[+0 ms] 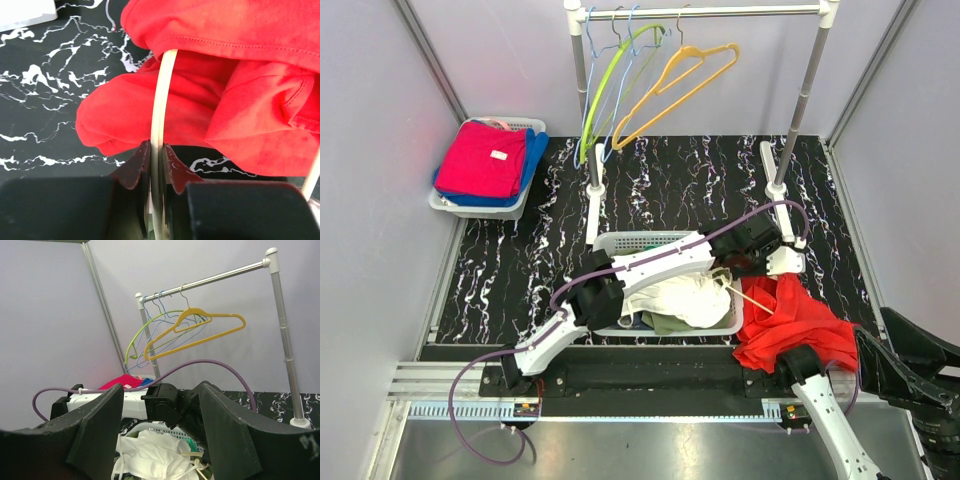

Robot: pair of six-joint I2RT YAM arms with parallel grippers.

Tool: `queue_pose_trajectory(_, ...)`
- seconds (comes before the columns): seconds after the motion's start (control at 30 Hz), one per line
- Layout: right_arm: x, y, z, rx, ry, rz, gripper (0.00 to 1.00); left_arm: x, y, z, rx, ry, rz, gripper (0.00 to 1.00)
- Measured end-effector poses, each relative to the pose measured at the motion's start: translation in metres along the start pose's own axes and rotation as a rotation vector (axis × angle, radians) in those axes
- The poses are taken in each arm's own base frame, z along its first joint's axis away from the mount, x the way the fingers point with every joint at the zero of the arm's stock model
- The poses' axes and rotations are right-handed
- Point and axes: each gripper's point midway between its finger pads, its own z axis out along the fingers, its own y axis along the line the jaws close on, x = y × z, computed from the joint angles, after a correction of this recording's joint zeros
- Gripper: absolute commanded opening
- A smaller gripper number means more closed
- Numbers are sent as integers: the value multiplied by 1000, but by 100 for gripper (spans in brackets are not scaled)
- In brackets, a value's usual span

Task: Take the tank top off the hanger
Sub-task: Pick up the hanger from the corner of the board.

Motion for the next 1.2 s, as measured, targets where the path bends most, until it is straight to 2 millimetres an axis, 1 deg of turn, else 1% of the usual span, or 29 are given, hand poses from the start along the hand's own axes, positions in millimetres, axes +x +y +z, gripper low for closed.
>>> queue_pose_trajectory(0.13, -5, -5, -1, 30, -19, 0, 74, -1, 11, -1, -59, 9, 5, 3)
queue_pose_trajectory(0.23, -7, -9, -1, 57, -27, 0, 77, -9, 29, -7, -144, -12, 7, 1)
queue_pose_trajectory(0.3, -7, -13, -2, 76, -30, -1, 77, -19, 43, -19, -210, -36, 7, 1)
queue_pose_trajectory(0.37, -9, -15, -1, 90, -34, -3, 77, -33, 58, -39, -283, -71, 8, 0)
queue_pose_trajectory(0.4, -10, -15, -1, 93, -35, -5, 77, -41, 67, -54, -326, -95, 6, 0)
queue_pose_trajectory(0.47, -11, -16, 2, 99, -31, -8, 77, -61, 87, -95, -423, -157, 1, 0)
queue_pose_trajectory(0.53, -10, -17, 6, 102, -22, -13, 78, -82, 106, -148, -528, -239, -7, 0)
queue_pose_trajectory(0.6, -8, -18, 10, 106, -13, -20, 77, -102, 122, -208, -639, -328, -17, 0)
queue_pose_trajectory(0.63, -7, -18, 12, 107, -10, -23, 78, -109, 127, -232, -682, -362, -20, 0)
queue_pose_trajectory(0.73, -3, -20, 16, 109, 2, -31, 79, -133, 142, -316, -838, -495, -34, 0)
queue_pose_trajectory(0.83, 1, -20, 21, 107, 20, -40, 80, -150, 149, -387, -958, -617, -42, 6)
queue_pose_trajectory(0.9, 4, -21, 26, 109, 35, -44, 80, -157, 149, -428, -1015, -687, -46, 11)
queue_pose_trajectory(0.93, 6, -22, 29, 111, 43, -47, 80, -160, 147, -446, -1036, -719, -50, 12)
queue_pose_trajectory(1.0, 12, -24, 36, 115, 59, -49, 81, -161, 140, -475, -1059, -769, -60, 13)
queue_pose_trajectory(1.07, 20, -28, 43, 122, 82, -50, 81, -160, 133, -496, -1060, -806, -79, 12)
queue_pose_trajectory(1.13, 29, -31, 48, 130, 108, -51, 81, -158, 125, -508, -1052, -827, -97, 11)
queue_pose_trajectory(1.2, 38, -34, 53, 139, 135, -52, 81, -153, 120, -515, -1042, -830, -117, 10)
